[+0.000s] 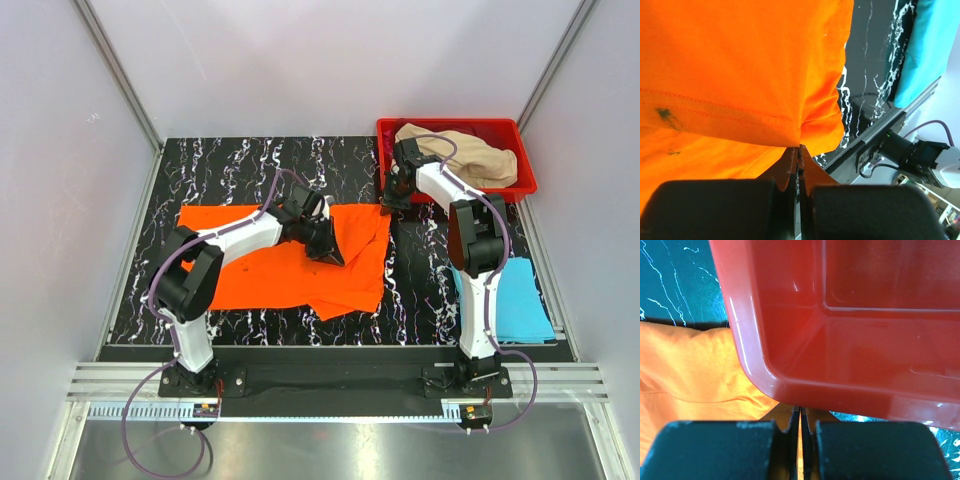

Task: Fold and stack the t-shirts
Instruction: Fold the tshirt

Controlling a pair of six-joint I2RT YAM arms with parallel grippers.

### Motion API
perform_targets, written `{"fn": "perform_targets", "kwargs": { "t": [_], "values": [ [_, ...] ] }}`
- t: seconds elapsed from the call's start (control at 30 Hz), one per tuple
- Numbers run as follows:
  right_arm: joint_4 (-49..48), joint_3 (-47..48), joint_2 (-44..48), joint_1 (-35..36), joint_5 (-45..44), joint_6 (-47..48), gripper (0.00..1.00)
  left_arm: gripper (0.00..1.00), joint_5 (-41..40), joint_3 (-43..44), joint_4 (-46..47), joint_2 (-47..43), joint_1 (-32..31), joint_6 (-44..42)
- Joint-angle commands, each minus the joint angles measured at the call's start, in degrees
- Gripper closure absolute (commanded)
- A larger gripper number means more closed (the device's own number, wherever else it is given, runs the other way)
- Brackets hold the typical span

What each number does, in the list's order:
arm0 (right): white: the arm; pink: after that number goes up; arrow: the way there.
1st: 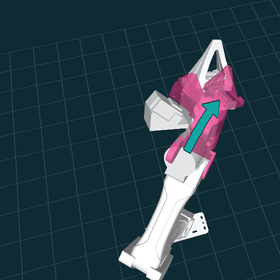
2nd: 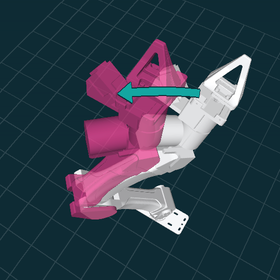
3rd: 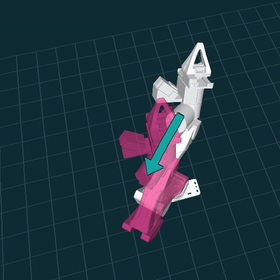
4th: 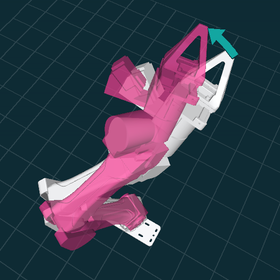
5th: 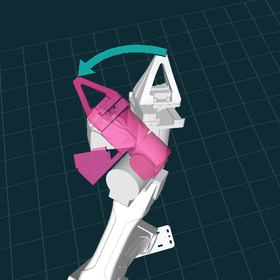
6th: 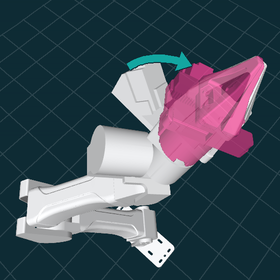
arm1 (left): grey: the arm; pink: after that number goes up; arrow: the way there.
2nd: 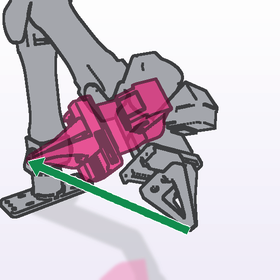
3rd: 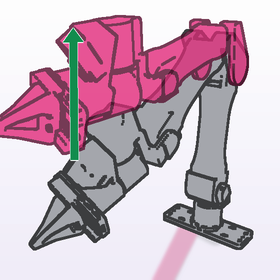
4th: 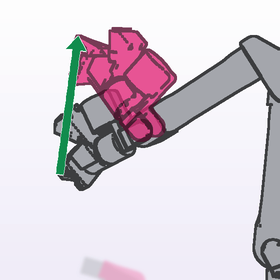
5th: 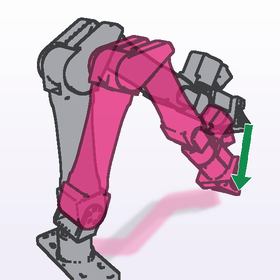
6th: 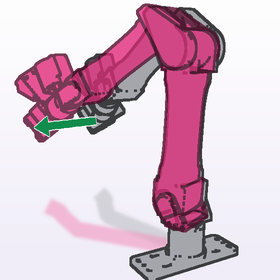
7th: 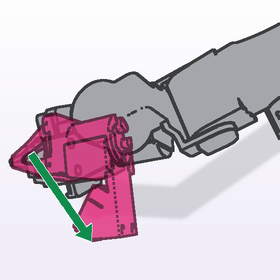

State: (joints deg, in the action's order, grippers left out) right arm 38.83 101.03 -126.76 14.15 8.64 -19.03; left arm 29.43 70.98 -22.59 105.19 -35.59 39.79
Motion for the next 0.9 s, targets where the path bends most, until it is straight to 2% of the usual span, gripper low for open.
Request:
{"fn": "perform_targets", "kwargs": {
  "t": [0.0, 0.1, 0.2, 0.23, 0.27, 0.3, 0.37, 0.47, 0.53, 0.67, 0.87],
  "values": [
    [-0.3, 2.3, 0.4, -0.4, -1.5, 1.2, 1.0, 1.0, 4.5, 0.2, 1.8, 0.6, 0.1, 0.7],
    [-0.2, 2.4, 0.2, -0.3, -1.9, 1.4, 1.0, 0.94, 6.9, 1.2, 2.0, 3.1, -0.2, 0.7],
    [0.3, 2.6, 0.2, -0.3, -2.8, 2.0, 1.0, 0.83, 9.2, 1.7, 0.7, 3.8, -0.3, -0.9],
    [0.5, 2.7, 0.1, -0.3, -2.8, 2.1, 1.0, 0.76, 8.4, 1.7, -0.1, 2.7, -0.4, -1.7],
    [0.6, 3.0, 0.0, -0.3, -2.8, 2.2, 1.0, 0.65, 7.4, 1.8, -1.2, 2.0, -0.2, -2.7],
    [1.0, 3.1, 0.0, -0.3, -2.4, 2.4, 1.0, 0.6, 6.4, 2.0, -3.8, 1.2, 0.3, -5.0],
    [1.3, 3.3, 0.2, -0.3, -1.6, 2.5, 0.88, 0.53, 4.9, 1.8, -5.6, -1.5, 1.5, -7.0],
    [2.7, 3.1, 1.6, -0.3, -1.3, 2.5, 0.79, 0.51, 2.5, 0.8, -7.1, -6.0, 5.8, -9.5],
    [4.0, 2.8, 2.8, -0.1, -1.2, 2.3, 0.76, 0.5, 1.5, 0.7, -6.5, -8.3, 10.3, -10.9],
    [5.1, -0.6, 8.2, 0.2, -2.3, 1.7, 0.7, 0.53, 0.4, 3.3, -4.3, -7.5, 16.5, -14.7],
    [6.2, 2.1, 7.7, 2.6, -2.2, 0.8, 0.64, 0.49, -12.9, 4.0, -1.8, -5.7, 26.3, -16.8]
  ]
}}
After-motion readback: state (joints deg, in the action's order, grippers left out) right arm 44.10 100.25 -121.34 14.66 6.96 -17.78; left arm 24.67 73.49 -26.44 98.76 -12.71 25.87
